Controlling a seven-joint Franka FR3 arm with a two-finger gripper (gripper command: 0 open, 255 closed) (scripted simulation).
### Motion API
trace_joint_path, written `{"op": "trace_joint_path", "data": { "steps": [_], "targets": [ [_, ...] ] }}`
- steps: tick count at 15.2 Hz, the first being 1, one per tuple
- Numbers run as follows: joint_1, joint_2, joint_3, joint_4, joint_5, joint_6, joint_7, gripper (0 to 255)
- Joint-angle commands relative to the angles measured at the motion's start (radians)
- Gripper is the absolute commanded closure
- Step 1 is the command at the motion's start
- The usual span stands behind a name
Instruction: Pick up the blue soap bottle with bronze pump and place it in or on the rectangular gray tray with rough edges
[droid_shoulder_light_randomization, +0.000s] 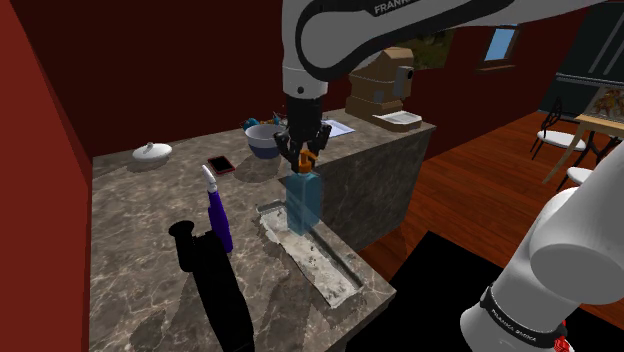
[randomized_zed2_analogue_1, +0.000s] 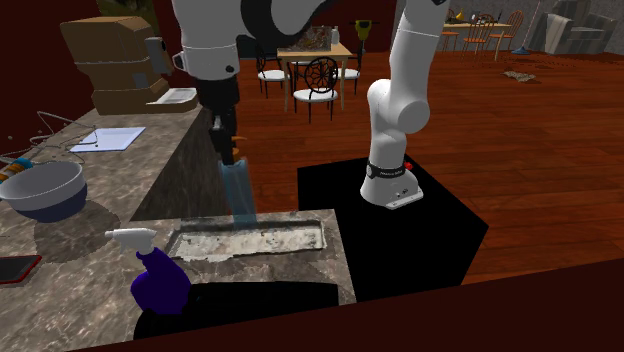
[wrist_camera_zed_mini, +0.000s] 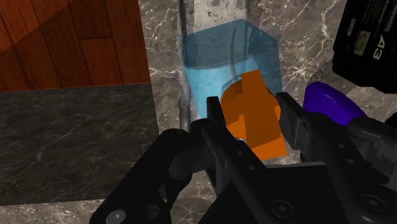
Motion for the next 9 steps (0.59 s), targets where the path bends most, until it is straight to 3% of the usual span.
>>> {"op": "trace_joint_path", "data": {
  "steps": [1, 9],
  "targets": [
    [0.000, 0.006, 0.001, -0.022, -0.002, 0.029, 0.000, 255],
    [0.000, 0.018, 0.003, -0.053, -0.005, 0.071, 0.003, 255]
  ]
}}
